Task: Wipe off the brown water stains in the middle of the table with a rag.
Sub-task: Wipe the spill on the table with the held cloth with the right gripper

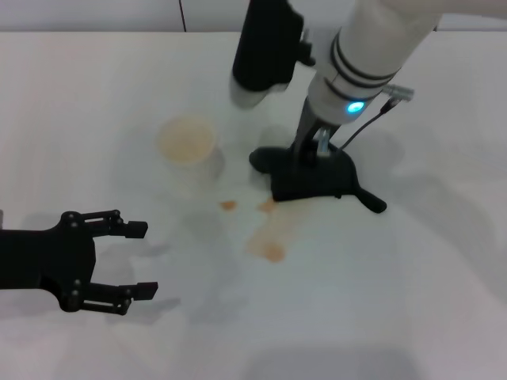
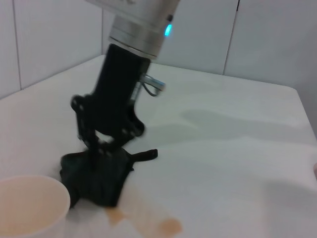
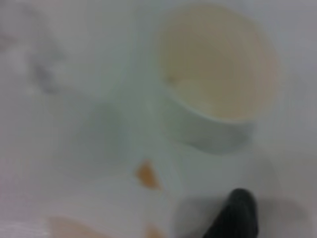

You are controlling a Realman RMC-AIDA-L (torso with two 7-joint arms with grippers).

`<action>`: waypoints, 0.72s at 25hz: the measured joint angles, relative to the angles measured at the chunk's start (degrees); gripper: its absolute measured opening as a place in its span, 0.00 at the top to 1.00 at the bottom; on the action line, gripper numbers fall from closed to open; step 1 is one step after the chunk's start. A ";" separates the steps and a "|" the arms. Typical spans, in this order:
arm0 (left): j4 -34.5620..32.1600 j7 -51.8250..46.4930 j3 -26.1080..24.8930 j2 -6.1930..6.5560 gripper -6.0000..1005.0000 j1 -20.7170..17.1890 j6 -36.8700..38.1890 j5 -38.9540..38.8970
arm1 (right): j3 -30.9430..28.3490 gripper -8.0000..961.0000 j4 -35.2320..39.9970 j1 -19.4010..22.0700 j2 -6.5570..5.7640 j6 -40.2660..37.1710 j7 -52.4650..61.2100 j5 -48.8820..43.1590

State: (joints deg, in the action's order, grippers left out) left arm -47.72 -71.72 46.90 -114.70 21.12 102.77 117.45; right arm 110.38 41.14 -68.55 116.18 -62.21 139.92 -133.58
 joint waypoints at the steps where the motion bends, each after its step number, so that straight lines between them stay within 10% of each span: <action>1: 0.00 0.00 0.00 0.00 0.13 0.00 0.00 0.00 | 1.21 0.93 0.78 -0.04 0.02 -0.32 -0.13 1.13; 18: 0.07 -0.04 -0.05 -0.25 0.13 0.59 -0.04 -0.21 | 12.21 0.93 4.36 -2.52 0.00 -0.54 -9.49 22.36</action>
State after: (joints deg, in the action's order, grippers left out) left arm -47.64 -71.76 46.84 -114.95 21.71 102.73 117.24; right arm 122.60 45.49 -71.07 116.18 -62.75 130.43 -111.22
